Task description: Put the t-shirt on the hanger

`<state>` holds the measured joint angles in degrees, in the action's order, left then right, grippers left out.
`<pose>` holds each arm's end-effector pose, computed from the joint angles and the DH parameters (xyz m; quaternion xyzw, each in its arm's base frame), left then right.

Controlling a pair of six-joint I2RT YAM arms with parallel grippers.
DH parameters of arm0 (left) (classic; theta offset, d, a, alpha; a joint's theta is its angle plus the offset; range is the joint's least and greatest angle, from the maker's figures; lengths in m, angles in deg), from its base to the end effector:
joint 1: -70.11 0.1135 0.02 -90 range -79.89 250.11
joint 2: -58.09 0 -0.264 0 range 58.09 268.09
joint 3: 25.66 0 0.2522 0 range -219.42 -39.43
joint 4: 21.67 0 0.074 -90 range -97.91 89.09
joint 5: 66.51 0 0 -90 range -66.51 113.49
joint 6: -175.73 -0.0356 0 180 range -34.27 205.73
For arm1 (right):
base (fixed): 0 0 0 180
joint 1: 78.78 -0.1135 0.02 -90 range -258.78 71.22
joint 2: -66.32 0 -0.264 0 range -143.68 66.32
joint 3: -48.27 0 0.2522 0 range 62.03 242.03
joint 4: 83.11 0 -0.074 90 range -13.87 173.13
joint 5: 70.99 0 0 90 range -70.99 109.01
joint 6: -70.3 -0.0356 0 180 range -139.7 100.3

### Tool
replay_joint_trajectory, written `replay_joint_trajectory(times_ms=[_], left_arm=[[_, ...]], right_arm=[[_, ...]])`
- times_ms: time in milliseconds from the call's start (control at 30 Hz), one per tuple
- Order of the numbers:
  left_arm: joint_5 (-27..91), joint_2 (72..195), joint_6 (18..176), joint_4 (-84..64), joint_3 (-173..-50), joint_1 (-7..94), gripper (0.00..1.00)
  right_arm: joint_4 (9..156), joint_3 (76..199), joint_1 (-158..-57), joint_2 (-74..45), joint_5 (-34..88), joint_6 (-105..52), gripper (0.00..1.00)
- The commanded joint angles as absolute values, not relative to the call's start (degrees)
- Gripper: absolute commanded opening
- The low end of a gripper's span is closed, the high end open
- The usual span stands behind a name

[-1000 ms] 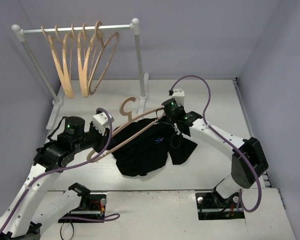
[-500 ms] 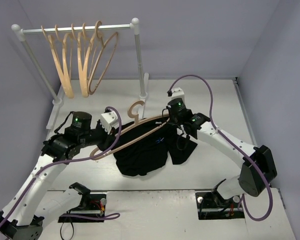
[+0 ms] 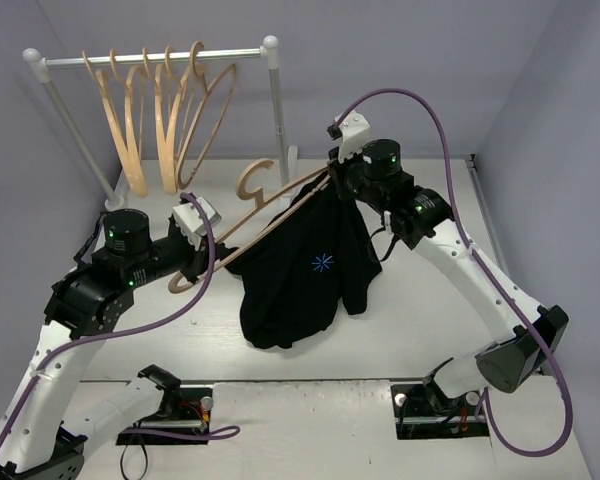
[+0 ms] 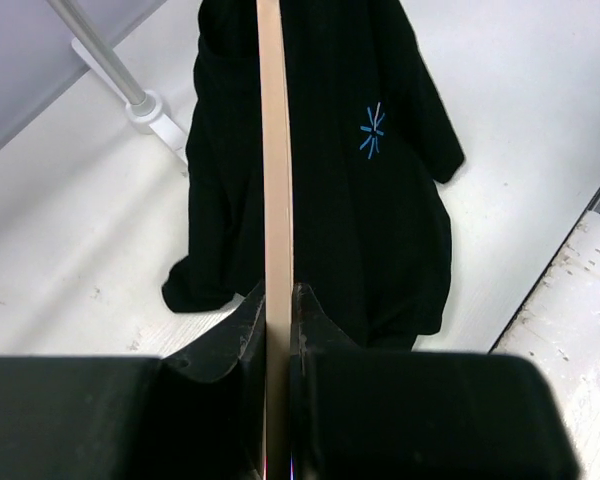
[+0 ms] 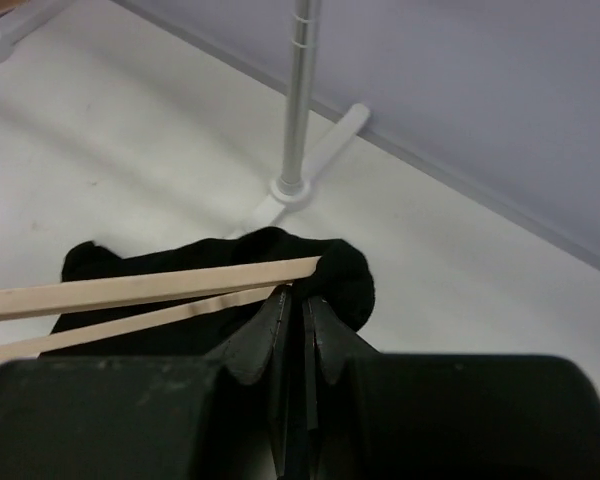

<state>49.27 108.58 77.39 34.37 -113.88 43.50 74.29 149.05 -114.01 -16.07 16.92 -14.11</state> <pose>0.1291 -0.0820 0.4382 0.3619 0.7145 -0.2692 0.5349 0.2733 0.1914 0.4467 -0.2438 0.6908 0.1612 0.6613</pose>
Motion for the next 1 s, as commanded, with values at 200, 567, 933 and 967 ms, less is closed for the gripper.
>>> replay_joint_trajectory(times_ms=[200, 567, 933, 967], left_arm=[[55.2, 107.7, 77.6, 30.7, -111.5, 43.4, 0.0], [51.6, 108.2, 80.9, 30.6, -104.1, 43.4, 0.0], [57.0, 116.9, 78.8, 26.4, -105.5, 43.3, 0.0], [58.4, 117.5, 78.2, 26.2, -105.9, 43.3, 0.0]], right_arm=[[74.9, 143.3, -114.1, -12.8, 28.9, -8.7, 0.0], [74.4, 123.5, -112.2, -0.2, 16.2, -19.8, 0.0], [74.6, 111.2, -112.2, 3.4, 12.8, -27.2, 0.0], [74.5, 110.9, -112.2, 3.5, 12.2, -27.3, 0.0]])
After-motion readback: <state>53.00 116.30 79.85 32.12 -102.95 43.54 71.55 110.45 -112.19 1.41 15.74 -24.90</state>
